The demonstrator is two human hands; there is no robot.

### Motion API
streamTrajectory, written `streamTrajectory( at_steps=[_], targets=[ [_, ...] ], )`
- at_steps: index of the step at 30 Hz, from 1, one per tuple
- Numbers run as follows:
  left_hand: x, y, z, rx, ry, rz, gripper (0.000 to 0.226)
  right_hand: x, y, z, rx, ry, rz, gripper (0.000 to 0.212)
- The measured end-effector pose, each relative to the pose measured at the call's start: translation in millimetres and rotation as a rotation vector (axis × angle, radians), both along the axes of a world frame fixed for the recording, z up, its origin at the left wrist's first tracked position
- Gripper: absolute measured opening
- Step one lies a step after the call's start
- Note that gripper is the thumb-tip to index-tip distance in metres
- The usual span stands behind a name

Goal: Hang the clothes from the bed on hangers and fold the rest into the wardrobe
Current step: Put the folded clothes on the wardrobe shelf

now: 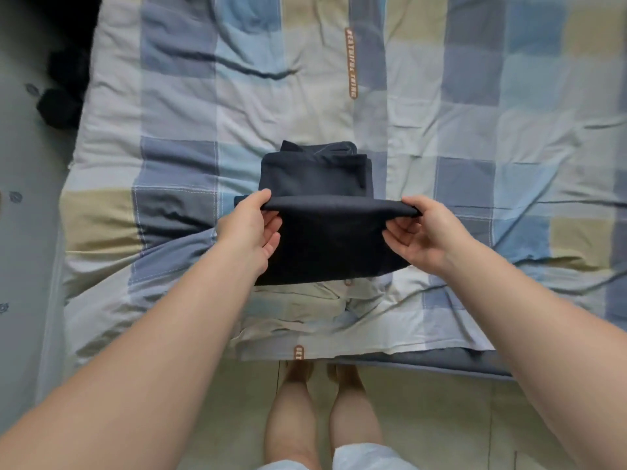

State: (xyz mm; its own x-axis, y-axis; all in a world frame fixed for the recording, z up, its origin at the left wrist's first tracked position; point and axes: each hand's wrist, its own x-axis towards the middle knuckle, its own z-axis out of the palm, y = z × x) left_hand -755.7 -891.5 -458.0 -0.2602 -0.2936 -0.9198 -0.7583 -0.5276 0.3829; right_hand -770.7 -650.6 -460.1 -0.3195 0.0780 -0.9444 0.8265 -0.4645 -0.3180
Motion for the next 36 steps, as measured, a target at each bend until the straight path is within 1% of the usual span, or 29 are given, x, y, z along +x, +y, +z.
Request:
streamTrajectory(
  at_steps=[3,6,7,8,9,10,11,12,13,14,15,16,18,21,24,26,28,29,31,32,33,34,36],
  targets=[
    [-51,-1,-8,-0.020,0.037,-0.015,0.033,-49,-6,-14,0.021,0.025,-0.013,0.018],
    [-92,4,-27,-0.060,0.095,-0.038,0.025,-85,-14,-43,0.053,0.066,0.001,0.020],
    [-101,7,-38,-0.114,0.128,-0.088,0.023,-92,-17,-55,0.065,0.089,0.046,0.021],
    [-106,10,-52,-0.225,0.177,-0.188,0.022,-96,-21,-68,0.089,0.117,0.116,0.023],
    [-103,12,-64,-0.390,0.231,-0.369,0.023,-93,-26,-77,0.148,0.158,0.219,0.023],
    [-98,13,-84,-0.569,0.273,-0.639,0.030,-90,-29,-93,0.247,0.219,0.346,0.021],
    [-87,13,-104,-0.731,0.267,-0.963,0.040,-84,-31,-111,0.372,0.300,0.508,0.025],
    [-75,11,-124,-0.863,0.242,-1.253,0.050,-75,-31,-132,0.504,0.384,0.710,0.037],
    [-63,8,-144,-0.953,0.223,-1.450,0.059,-65,-31,-152,0.623,0.437,0.916,0.050],
    [-54,5,-163,-1.010,0.224,-1.551,0.064,-56,-31,-169,0.731,0.470,1.071,0.059],
    [-48,1,-181,-1.038,0.241,-1.580,0.067,-48,-33,-185,0.808,0.504,1.150,0.064],
    [-45,-3,-198,-1.052,0.268,-1.579,0.069,-41,-36,-201,0.861,0.546,1.170,0.067],
    [-46,-9,-226,-1.101,0.348,-1.554,0.070,-33,-43,-228,0.954,0.610,1.142,0.069],
    [-49,-14,-254,-1.188,0.452,-1.508,0.072,-27,-54,-255,1.128,0.649,1.095,0.072],
    [-50,-15,-258,-1.215,0.475,-1.494,0.072,-28,-56,-257,1.159,0.662,1.076,0.075],
    [-51,-13,-248,-1.191,0.448,-1.500,0.074,-31,-53,-249,1.104,0.661,1.083,0.076],
    [-50,-9,-236,-1.162,0.424,-1.452,0.079,-35,-45,-239,0.974,0.627,1.044,0.083],
    [-48,-8,-230,-1.144,0.407,-1.382,0.085,-37,-39,-234,0.901,0.575,1.019,0.090],
    [-43,-4,-220,-1.108,0.350,-1.176,0.103,-42,-29,-225,0.793,0.438,0.986,0.111],
    [-41,-2,-215,-1.073,0.309,-1.068,0.111,-44,-24,-221,0.738,0.393,0.959,0.119],
    [-38,0,-210,-1.027,0.265,-0.978,0.117,-46,-20,-217,0.668,0.373,0.910,0.121],
    [-36,1,-206,-0.977,0.220,-0.913,0.120,-48,-16,-215,0.587,0.368,0.842,0.119],
    [-36,0,-198,-0.869,0.137,-0.855,0.121,-51,-8,-209,0.429,0.340,0.707,0.104]
  ],
)
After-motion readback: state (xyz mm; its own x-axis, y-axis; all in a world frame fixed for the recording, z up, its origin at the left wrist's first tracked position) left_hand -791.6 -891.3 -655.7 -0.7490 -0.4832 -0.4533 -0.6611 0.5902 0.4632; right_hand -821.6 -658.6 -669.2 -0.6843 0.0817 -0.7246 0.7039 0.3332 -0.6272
